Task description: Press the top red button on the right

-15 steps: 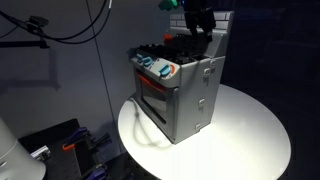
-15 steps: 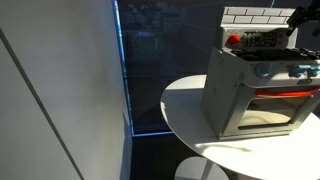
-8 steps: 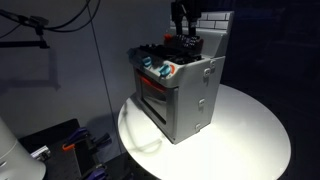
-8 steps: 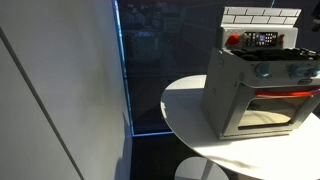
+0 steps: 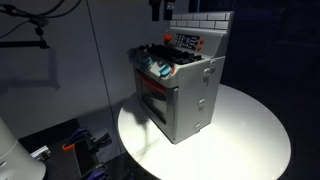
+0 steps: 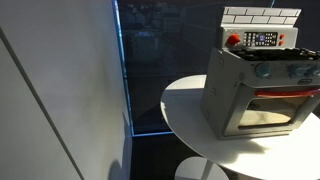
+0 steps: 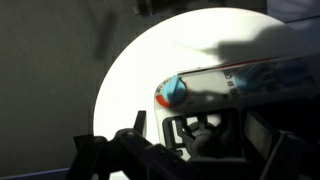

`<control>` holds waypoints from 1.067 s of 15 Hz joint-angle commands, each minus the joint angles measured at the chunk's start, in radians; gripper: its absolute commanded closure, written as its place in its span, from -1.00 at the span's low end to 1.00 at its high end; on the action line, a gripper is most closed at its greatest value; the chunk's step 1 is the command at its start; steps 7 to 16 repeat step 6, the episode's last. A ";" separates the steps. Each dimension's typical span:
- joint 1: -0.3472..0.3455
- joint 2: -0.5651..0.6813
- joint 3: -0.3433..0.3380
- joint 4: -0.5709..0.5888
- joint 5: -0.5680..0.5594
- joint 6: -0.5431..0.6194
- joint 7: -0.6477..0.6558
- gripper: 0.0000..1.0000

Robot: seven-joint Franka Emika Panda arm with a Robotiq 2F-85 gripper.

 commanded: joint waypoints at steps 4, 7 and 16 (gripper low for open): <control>-0.005 -0.039 0.001 -0.002 0.001 -0.059 -0.006 -1.00; -0.005 -0.043 0.001 -0.004 0.001 -0.061 -0.008 -1.00; -0.005 -0.043 0.001 -0.004 0.001 -0.061 -0.008 -1.00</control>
